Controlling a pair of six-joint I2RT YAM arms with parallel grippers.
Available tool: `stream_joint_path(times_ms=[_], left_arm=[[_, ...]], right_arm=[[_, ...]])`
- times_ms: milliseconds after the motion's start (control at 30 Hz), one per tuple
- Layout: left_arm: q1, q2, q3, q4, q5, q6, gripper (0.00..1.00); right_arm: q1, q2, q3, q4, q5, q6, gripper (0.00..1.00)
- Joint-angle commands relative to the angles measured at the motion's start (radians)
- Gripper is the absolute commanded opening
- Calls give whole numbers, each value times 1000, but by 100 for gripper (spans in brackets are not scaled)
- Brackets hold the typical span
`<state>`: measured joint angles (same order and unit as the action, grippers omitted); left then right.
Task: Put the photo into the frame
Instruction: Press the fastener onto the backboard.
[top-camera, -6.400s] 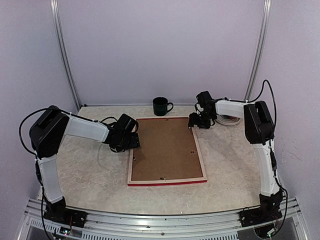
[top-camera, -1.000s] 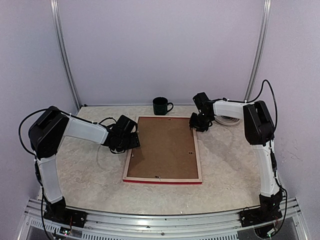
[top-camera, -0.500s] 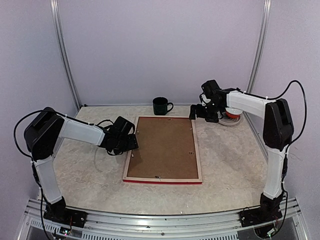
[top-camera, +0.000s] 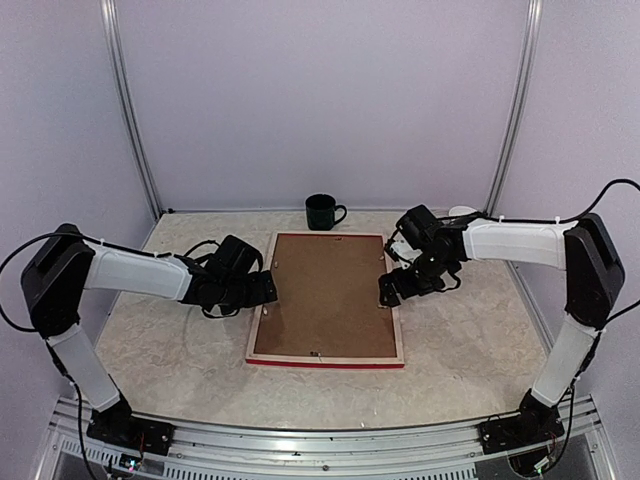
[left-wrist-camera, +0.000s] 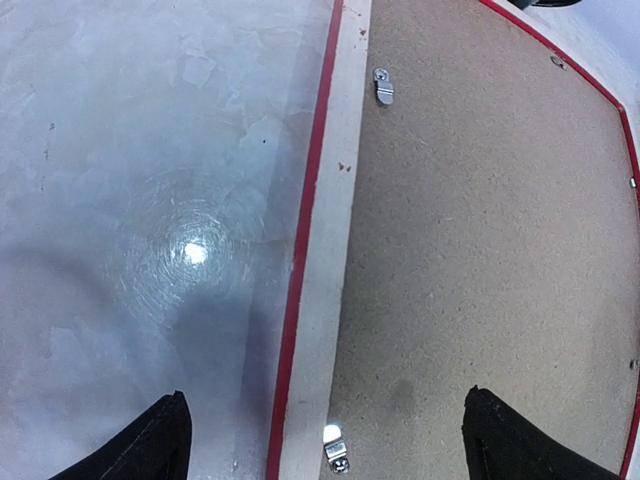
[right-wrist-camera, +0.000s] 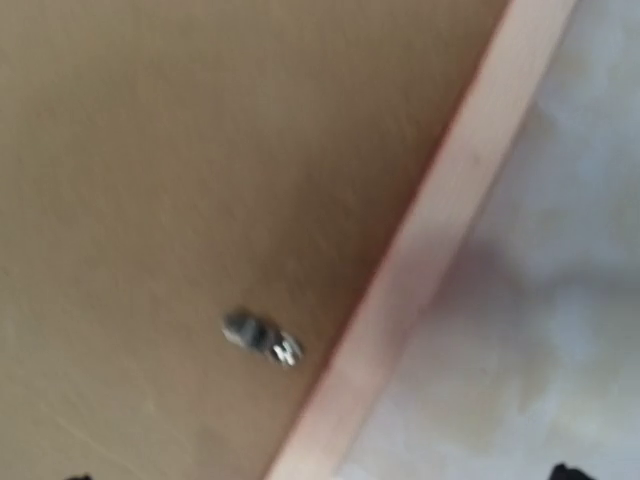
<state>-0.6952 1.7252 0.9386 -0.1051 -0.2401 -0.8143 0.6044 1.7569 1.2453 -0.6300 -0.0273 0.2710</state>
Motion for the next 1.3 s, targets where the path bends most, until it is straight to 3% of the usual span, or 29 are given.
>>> stream_joint_path(times_ms=[0, 667, 1267], left_arm=[[-13, -56, -49, -26, -13, 6, 96], [-24, -37, -146, -5, -27, -1, 99], [-30, 2, -166, 25, -16, -1, 93]], right_arm=[[7, -84, -41, 44, 20, -36, 99], [39, 62, 4, 52, 117, -72, 99], [44, 171, 62, 50, 215, -17, 99]])
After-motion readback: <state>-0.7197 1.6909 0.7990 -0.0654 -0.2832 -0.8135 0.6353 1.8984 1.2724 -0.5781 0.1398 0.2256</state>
